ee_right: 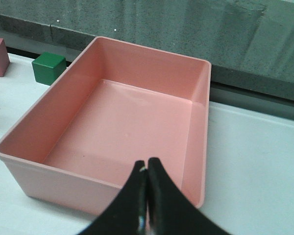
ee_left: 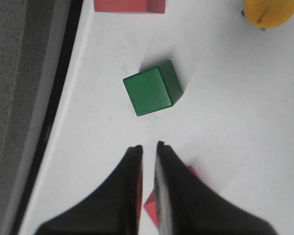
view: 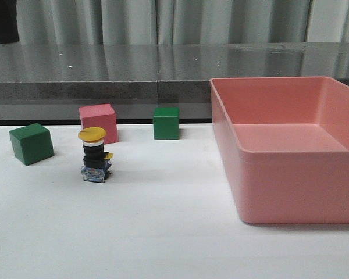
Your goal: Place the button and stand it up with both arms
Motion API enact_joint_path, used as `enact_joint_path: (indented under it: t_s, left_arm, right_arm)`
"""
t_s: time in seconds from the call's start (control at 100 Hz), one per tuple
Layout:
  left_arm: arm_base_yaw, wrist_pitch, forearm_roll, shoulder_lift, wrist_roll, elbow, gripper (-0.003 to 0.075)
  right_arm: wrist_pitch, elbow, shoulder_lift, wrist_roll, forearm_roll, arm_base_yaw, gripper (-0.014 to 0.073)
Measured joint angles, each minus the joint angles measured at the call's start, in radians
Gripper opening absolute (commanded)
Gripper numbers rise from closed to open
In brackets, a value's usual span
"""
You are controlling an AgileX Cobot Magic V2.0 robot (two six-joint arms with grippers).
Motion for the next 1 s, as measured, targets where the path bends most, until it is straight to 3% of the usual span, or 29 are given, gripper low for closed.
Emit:
enact_joint_path:
  t_s: [0.14, 0.26, 0.71, 1.0]
  left_arm:
    - [0.083, -0.001, -0.206, -0.086, -0.021, 0.017, -0.0020]
    - [0.120, -0.108, -0.305, -0.199, -0.025, 0.114, -0.0020]
    - [0.133, -0.740, -0.529, -0.857, -0.027, 0.928, -0.0020]
    - [0.136, -0.913, -0.648, -1.275, -0.027, 1.298, -0.0020]
  right_arm:
    - [0.000, 0.000, 0.000, 0.000, 0.000, 0.000, -0.0061]
    - [0.000, 0.000, 0.000, 0.000, 0.000, 0.000, -0.0061]
    - [0.000, 0.000, 0.000, 0.000, 0.000, 0.000, -0.0061]
    - [0.001, 0.000, 0.000, 0.000, 0.000, 0.000, -0.0061]
